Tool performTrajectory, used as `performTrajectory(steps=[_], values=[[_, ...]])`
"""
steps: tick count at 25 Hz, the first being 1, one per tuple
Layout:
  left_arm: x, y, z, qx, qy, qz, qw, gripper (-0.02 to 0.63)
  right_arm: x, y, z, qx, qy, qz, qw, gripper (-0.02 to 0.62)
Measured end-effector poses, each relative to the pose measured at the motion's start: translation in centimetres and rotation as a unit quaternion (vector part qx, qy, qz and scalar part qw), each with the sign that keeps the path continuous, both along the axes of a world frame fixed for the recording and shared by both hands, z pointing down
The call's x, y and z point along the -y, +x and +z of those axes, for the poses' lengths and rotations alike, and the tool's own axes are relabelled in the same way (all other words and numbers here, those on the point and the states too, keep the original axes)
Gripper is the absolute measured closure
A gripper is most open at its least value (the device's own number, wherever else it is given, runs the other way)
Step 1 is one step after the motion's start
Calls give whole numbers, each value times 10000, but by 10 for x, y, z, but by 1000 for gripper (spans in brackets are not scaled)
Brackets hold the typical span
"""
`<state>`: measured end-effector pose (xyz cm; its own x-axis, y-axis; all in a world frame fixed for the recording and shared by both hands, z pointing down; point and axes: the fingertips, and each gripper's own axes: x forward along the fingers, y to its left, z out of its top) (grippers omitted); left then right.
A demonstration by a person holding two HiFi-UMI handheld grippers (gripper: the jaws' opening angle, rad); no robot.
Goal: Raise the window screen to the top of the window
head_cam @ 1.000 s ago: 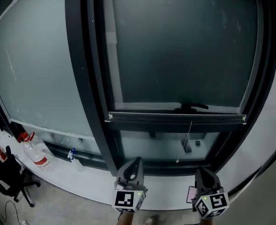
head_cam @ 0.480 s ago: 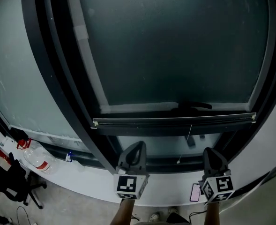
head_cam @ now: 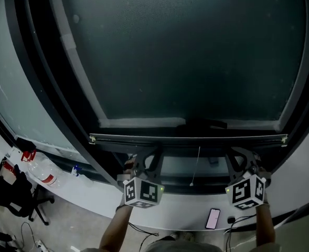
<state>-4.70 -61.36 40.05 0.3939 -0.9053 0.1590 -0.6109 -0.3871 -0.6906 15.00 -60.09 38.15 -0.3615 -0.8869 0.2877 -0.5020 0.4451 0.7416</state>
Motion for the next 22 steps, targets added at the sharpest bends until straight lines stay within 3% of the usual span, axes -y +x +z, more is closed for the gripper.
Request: performTrajectory(steps=[4,8,11,14,17,22], values=[[5,-12,-6,1189,-139,176,9927,549,14,14,7,-1268,-257,-223,9913,548],[15,-19,-10,1812,-354,277,9824,549,22,26,13,-2292,-548,-348,9712,549],[19,-19,-11,2114,-401,351,9759,549,24,26,19,-2550,-821,-427,9625,549],[15,-22,-7,2174,-634,451,9730,549,26,23,24,-2655,-924,-430,9587,549],[14,-26,2,2111,-1001,545,9708,512,28,22,25,-2621,-976,-392,9593,549],[11,-25,6,2316,-1172,591,9639,511,27,20,24,-2434,-1129,-430,9624,548]])
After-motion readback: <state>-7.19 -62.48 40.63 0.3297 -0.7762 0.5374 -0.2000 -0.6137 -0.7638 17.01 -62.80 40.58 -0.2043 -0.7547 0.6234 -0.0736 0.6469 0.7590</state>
